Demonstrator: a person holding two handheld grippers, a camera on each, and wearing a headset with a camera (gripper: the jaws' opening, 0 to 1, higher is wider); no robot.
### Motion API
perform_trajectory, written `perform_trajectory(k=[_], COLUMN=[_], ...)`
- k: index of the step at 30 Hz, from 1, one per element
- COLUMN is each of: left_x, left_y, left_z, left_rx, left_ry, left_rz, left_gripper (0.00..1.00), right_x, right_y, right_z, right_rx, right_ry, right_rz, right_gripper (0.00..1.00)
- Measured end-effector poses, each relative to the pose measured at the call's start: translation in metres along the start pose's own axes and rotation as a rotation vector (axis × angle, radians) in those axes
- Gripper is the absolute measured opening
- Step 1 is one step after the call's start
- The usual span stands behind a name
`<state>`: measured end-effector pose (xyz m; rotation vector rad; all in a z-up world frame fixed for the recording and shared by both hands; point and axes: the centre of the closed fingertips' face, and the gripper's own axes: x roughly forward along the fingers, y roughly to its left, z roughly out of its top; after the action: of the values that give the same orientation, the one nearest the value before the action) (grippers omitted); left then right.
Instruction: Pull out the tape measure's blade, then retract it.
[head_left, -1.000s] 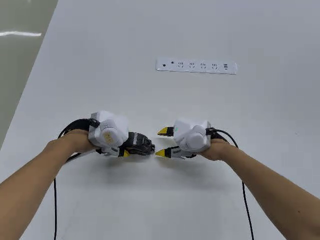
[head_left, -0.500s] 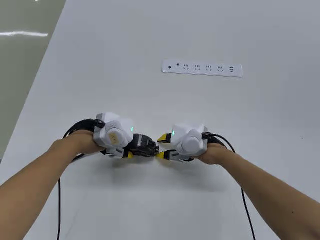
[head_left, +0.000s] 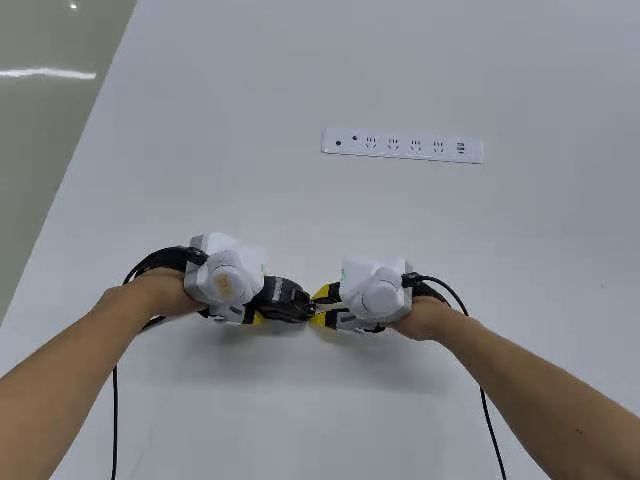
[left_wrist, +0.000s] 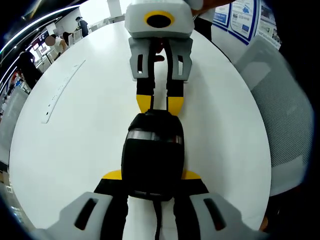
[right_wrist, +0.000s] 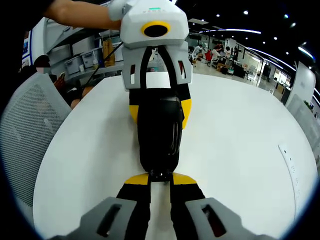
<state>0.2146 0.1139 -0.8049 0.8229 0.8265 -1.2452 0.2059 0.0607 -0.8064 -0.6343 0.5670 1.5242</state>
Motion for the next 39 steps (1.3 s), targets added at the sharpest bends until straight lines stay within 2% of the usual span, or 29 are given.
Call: perform_trajectory(k=[21, 33, 39], left_x=[-0.0012, -0.0038, -0.0017], left_y=[0.0006, -0.0002, 0.0010], left_z=[-0.0031, -0.0016, -0.0044], left_rx=[-0.014, -0.018, -0.019], left_ry=[-0.004, 0.000, -0.001], left_rz=[0.009, 0.009, 0.008], left_gripper=[0.30, 0.30, 0.30], right_x=[-0.0032, -0.0058, -0.0086], right_y=[0.0015, 0.0012, 0.0012], right_z=[0.0041, 0.0031, 0.0003], right_rx=[-0.063, -0.072, -0.071], right_ry=[0.023, 0.026, 0.031], right_rz=[0.017, 0.022, 0.023], right_gripper=[0.12, 0.12, 0.12])
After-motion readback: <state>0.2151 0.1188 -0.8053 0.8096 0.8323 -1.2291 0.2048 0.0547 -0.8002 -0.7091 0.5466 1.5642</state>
